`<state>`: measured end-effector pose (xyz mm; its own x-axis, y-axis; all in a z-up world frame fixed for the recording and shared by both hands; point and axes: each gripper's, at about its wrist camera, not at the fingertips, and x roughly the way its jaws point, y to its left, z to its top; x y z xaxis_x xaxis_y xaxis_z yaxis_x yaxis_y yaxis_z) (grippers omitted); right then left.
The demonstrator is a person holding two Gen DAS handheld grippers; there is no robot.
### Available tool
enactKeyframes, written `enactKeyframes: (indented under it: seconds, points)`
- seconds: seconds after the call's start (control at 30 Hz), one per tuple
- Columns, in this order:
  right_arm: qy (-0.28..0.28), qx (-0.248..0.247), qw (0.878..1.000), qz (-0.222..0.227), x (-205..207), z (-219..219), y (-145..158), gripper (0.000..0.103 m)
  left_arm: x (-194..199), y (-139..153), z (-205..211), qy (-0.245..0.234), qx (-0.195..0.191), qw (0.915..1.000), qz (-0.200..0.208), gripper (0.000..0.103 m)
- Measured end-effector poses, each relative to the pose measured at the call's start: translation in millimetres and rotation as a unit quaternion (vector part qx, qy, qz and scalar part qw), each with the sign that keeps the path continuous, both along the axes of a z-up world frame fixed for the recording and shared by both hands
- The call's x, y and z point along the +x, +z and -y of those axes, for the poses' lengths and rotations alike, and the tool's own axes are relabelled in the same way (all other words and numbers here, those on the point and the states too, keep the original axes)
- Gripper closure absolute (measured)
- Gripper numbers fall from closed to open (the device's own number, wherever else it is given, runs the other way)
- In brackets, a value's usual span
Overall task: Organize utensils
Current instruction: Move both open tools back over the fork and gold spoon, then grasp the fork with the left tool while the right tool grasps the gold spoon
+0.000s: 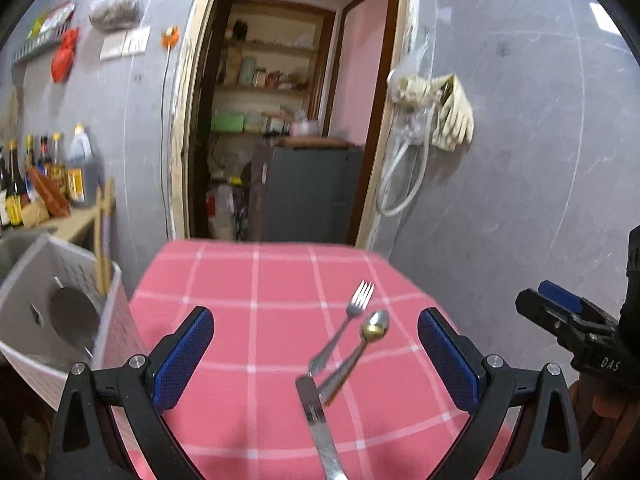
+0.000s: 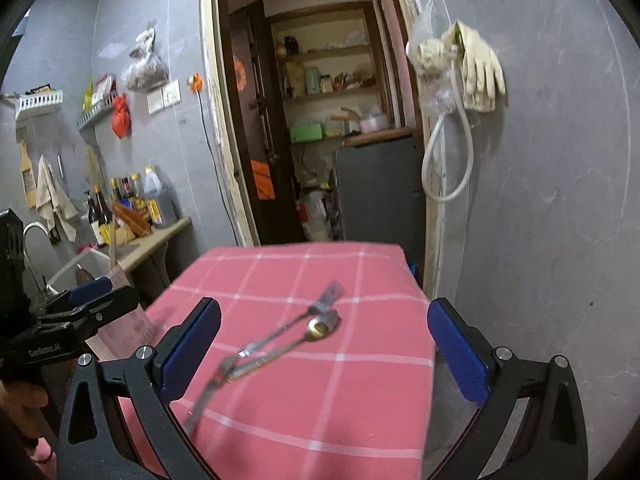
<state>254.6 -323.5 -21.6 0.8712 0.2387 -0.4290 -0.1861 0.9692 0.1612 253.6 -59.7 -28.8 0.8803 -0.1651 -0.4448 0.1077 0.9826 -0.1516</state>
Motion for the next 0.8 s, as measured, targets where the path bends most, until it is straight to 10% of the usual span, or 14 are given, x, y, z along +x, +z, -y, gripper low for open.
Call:
enactKeyframes:
  seconds: [0.6, 0.8]
  points:
    - [0.07, 0.08, 0.99, -0.088, 103, 1, -93, 0.002, 95, -76, 10, -0.009, -0.012, 0.9951, -0.098, 0.0]
    - [0.083, 0.096, 0.984, -0.125, 130, -7, -113, 0.033, 127, -88, 19, -0.045, -0.017, 0.9918, -0.119, 0.017]
